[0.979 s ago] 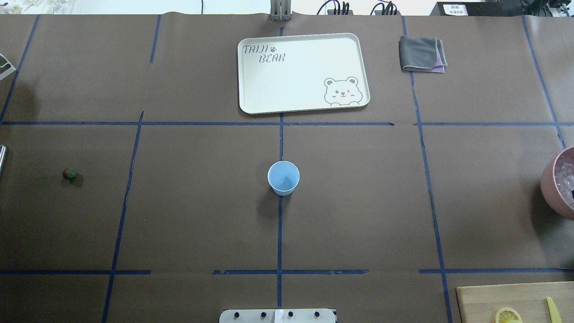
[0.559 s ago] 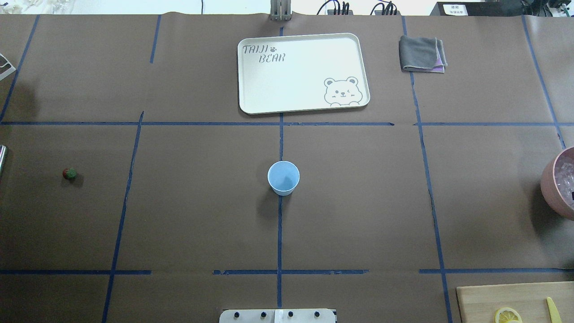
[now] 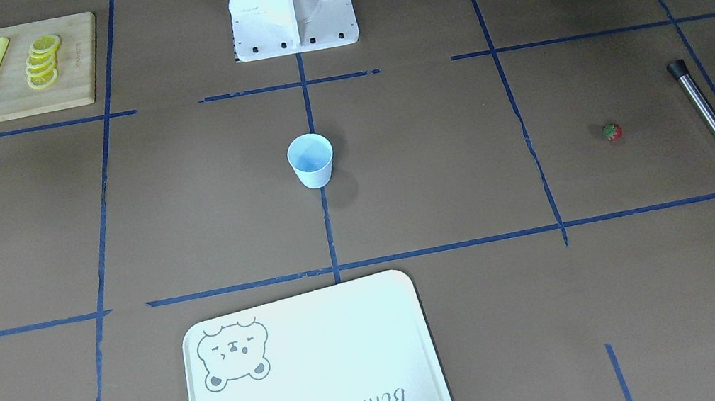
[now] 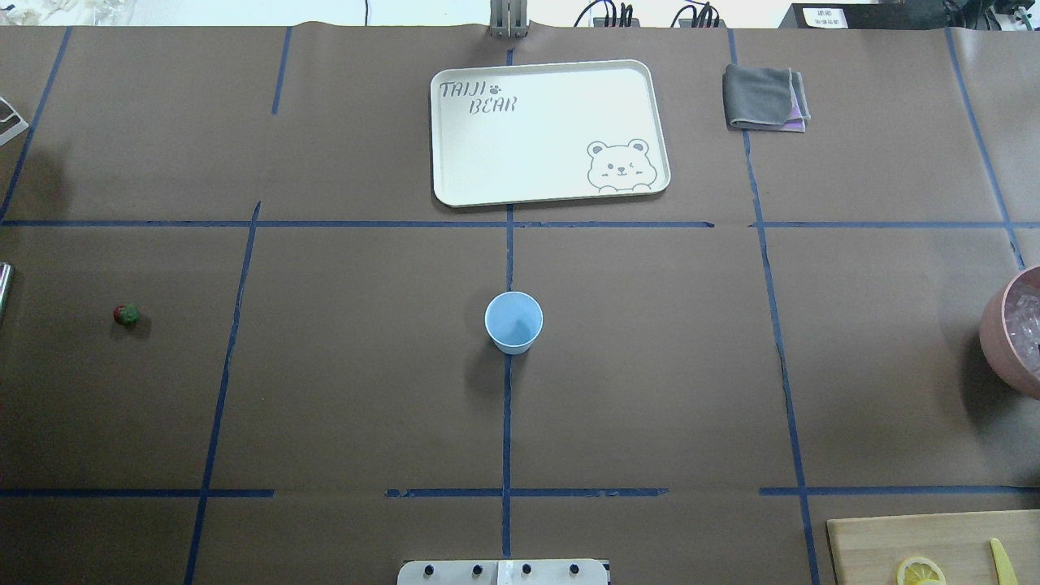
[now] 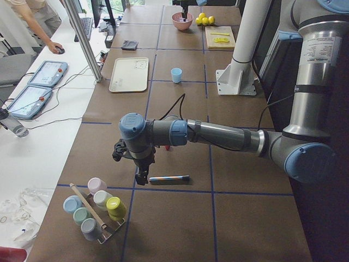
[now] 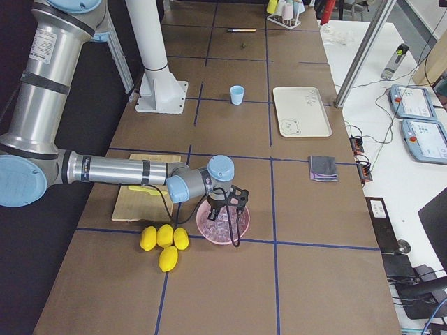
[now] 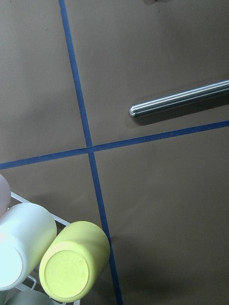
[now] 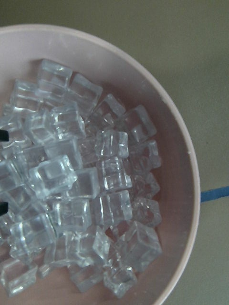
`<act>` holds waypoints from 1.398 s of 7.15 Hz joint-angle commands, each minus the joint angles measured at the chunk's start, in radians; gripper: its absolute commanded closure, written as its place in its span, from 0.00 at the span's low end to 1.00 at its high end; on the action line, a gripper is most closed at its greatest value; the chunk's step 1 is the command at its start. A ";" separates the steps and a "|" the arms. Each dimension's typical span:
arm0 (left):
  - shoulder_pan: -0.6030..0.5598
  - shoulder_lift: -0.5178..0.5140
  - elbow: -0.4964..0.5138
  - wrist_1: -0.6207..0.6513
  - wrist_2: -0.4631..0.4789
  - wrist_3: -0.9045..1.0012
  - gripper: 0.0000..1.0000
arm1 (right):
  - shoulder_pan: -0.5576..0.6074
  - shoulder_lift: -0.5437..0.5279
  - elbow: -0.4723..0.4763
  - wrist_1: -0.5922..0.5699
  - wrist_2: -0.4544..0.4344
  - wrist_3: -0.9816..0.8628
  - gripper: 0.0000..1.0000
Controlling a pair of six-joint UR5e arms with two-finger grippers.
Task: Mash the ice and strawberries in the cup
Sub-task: 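Grasp an ice cube from the pink bowl with the right gripper, then carry the ice cube over the light-blue cup with the right gripper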
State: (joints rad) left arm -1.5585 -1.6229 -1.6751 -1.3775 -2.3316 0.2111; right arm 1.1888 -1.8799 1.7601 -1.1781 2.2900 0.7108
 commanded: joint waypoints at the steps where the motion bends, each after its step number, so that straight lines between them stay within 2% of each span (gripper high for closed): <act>1: 0.000 0.000 0.000 0.000 0.000 0.001 0.00 | 0.000 0.001 -0.001 0.000 -0.003 -0.001 0.49; 2: 0.000 0.000 0.000 0.000 0.000 0.001 0.00 | 0.000 0.001 -0.001 0.001 -0.003 0.001 0.60; 4: 0.000 0.000 0.000 0.000 -0.002 0.002 0.00 | 0.000 0.001 0.002 0.001 -0.001 -0.001 0.89; 5: 0.000 0.000 0.000 0.000 -0.002 0.002 0.00 | 0.002 0.001 0.024 0.002 0.006 0.001 0.96; 8: 0.000 0.000 -0.002 0.000 -0.002 0.002 0.00 | 0.005 -0.021 0.201 -0.012 0.043 0.105 0.98; 9: 0.000 0.000 -0.002 0.000 -0.002 0.002 0.00 | 0.002 -0.006 0.263 -0.011 0.066 0.184 0.98; 10: 0.000 0.002 -0.002 0.000 -0.005 0.002 0.00 | -0.023 0.054 0.310 -0.011 0.084 0.314 0.97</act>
State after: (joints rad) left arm -1.5585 -1.6225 -1.6766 -1.3775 -2.3340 0.2132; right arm 1.1855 -1.8756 2.0037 -1.1889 2.3492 0.8911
